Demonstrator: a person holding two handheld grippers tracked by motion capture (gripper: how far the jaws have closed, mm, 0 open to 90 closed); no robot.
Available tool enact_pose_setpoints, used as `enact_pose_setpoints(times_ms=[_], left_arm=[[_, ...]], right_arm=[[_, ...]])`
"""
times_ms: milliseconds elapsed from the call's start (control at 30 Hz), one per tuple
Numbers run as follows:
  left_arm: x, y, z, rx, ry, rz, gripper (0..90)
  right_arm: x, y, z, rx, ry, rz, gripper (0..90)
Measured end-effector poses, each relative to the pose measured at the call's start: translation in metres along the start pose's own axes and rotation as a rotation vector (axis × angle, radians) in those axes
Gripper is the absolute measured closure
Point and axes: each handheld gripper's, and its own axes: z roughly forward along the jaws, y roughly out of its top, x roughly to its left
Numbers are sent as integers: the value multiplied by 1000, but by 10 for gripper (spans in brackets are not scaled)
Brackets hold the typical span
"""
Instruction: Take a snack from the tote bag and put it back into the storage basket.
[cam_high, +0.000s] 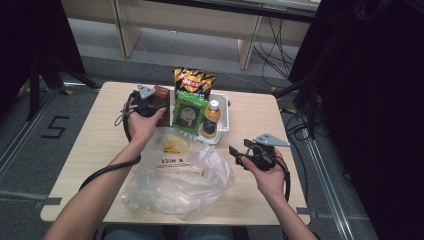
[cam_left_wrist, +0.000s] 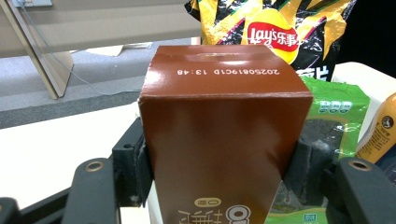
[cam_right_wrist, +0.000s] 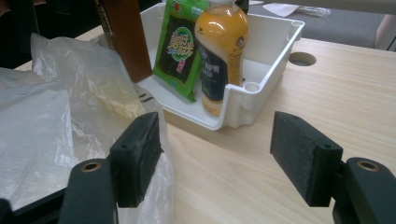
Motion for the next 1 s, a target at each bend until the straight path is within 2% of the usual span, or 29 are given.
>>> enact_pose_setpoints(times_ms=[233,333,433,467,567,600,633,667,700,733,767,833,967,1000], left_arm=[[0,4,1,4,-12,-6,307],[1,5,-1,2,-18,-3,287],[1,6,-4,5,-31,-8,267],[1,6,-5,10,-42,-12,260],[2,7,-9,7,-55,-10,249],[3,7,-11,6,-61,-13,247],[3,8,-12,8,-65,-17,236],[4,9,-13,8,-72,-17,224],[4,10,-15,9,-72,-15,208],[5,10,-16,11,-72,-14,201],[5,11,-18,10,-75,-19,193],[6,12,-21,4,-81,-21,184],[6,13,-28,-2,-97,-17,170],[5,14,-30,-7,-99,-19,168]], right_arm=[[-3,0,0,1,3,-22,340],[-2,0,0,3,4,-17,338],[-2,0,0,5,6,-8,335],[-3,0,1,1,3,-20,334],[1,0,2,1,-3,5,333],[-1,-1,3,-6,0,-20,332],[2,0,2,7,4,9,331],[-1,0,2,-2,-8,-41,331],[-1,0,1,8,-9,-37,330],[-1,0,2,-5,-10,-36,330],[-2,0,2,5,-10,-49,328],[-1,0,2,15,0,-26,327],[-1,0,3,7,6,-26,326],[-1,1,3,10,-9,-38,326]])
